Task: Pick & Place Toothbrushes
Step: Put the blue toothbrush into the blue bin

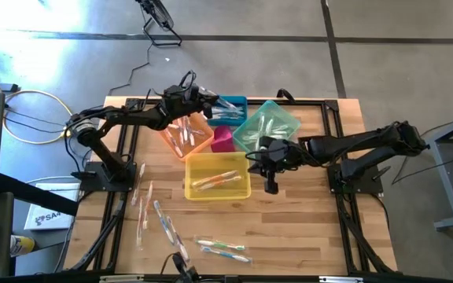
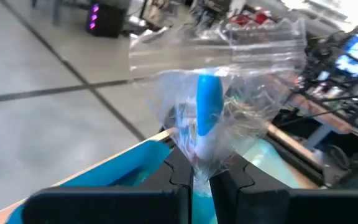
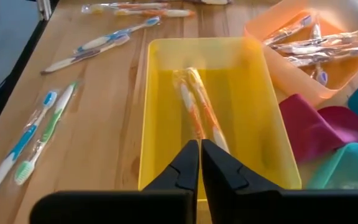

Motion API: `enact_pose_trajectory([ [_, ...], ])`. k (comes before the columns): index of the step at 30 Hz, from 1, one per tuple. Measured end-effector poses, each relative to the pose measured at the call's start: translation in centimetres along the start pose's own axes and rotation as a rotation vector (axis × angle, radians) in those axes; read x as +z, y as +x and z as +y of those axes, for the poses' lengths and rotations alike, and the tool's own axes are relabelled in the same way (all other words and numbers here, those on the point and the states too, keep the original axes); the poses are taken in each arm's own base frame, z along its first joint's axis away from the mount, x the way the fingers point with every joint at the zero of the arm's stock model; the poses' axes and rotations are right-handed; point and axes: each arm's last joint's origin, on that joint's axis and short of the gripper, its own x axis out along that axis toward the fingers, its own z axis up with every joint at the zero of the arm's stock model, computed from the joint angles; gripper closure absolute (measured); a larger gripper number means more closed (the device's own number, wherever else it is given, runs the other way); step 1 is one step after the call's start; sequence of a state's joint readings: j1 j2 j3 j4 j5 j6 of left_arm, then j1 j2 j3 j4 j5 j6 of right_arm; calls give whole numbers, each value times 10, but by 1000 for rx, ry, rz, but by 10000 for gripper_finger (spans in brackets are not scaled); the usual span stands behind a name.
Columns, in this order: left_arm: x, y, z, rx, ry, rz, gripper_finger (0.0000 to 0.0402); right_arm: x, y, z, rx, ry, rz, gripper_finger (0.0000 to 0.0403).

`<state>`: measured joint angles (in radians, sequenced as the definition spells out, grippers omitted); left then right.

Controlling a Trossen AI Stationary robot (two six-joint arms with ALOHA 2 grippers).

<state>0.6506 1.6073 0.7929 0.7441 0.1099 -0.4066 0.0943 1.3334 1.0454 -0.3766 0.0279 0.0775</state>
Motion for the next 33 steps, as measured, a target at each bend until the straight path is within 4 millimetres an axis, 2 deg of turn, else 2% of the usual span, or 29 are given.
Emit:
enact_pose_trajectory([
  [7,-7,3,6,58,-7,14,380,2,0,2,7,-23,-18,398],
  [14,-22,21,15,91,-67,50,380,3,0,2,8,-22,-36,398],
  [21,-24,33,18,121,-91,85,377,3,0,2,8,-22,-36,398],
  [24,-23,33,18,141,-89,81,357,3,0,2,8,-21,-36,398],
  [33,-27,33,20,165,-38,115,241,3,0,2,8,-21,-36,398],
])
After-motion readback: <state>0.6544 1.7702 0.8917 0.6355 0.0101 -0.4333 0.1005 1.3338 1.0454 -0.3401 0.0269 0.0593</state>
